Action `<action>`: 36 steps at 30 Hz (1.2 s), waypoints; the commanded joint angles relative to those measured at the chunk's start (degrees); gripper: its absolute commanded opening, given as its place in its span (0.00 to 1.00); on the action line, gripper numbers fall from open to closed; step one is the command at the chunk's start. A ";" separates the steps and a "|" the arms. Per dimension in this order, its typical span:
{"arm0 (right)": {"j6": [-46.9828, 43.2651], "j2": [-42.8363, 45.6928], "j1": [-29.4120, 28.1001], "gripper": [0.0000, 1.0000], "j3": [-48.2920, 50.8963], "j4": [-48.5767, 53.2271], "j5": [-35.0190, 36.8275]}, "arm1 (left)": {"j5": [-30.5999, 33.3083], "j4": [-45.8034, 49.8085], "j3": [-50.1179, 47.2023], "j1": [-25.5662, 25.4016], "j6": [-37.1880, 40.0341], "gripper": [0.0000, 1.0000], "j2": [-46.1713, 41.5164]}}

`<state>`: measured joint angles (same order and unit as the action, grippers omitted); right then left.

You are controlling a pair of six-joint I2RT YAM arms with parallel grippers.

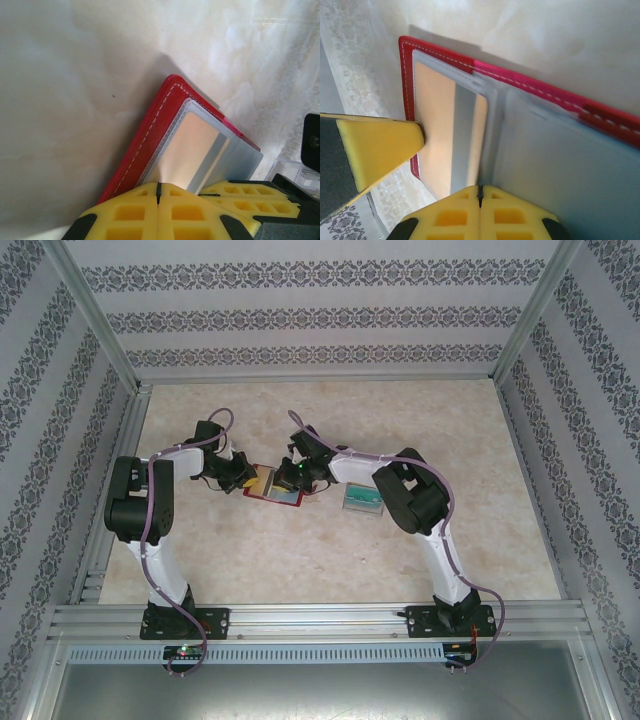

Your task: Take the credit cards out of the card holder

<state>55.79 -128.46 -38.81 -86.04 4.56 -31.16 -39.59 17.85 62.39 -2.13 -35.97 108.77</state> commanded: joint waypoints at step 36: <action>2.96 -1.68 -0.65 0.19 -1.54 -0.58 -0.28 | 2.94 4.35 -1.90 0.02 -0.24 0.06 0.04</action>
<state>58.26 -129.01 -38.57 -86.52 2.50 -31.57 -39.42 17.89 62.39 -2.13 -36.21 108.71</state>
